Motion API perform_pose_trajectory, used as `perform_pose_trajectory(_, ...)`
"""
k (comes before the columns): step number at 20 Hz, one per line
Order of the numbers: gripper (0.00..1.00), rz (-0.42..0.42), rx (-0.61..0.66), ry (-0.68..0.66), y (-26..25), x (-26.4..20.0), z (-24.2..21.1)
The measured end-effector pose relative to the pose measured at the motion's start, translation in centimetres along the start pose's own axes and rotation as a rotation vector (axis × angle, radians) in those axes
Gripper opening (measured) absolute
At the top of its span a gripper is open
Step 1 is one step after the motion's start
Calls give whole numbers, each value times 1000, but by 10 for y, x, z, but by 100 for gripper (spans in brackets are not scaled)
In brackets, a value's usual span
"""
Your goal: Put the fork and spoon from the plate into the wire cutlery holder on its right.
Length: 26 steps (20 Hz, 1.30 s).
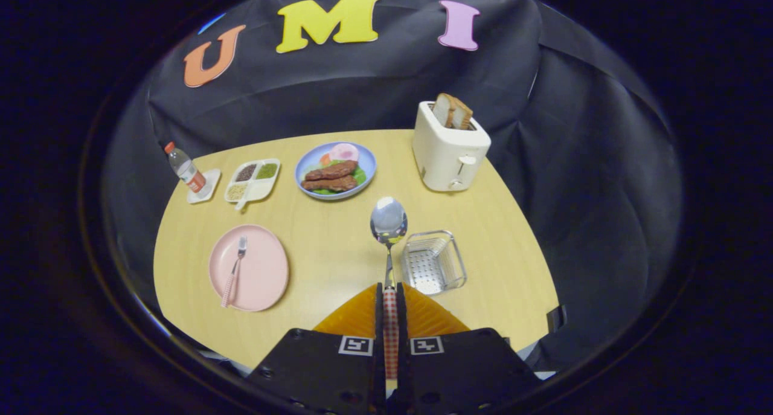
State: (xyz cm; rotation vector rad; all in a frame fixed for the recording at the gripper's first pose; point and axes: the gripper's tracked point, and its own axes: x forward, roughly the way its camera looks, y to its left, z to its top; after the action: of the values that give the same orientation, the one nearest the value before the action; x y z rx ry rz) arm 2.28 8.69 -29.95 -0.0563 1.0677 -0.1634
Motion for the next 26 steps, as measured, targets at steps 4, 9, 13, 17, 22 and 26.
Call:
perform_pose_trajectory(4, 8, 12, -17, 65, -32, 4, 6)
perform_pose_trajectory(9, 8, 81, 6, 215, -55, 7, 3)
perform_pose_trajectory(13, 8, 108, -9, 306, -67, 12, 0)
perform_pose_trajectory(17, 8, 116, -72, 416, -64, 19, -14)
perform_pose_trajectory(22, 8, 119, -83, 575, -55, 41, -23)
perform_pose_trajectory(26, 8, 94, -75, 680, -55, 54, -25)
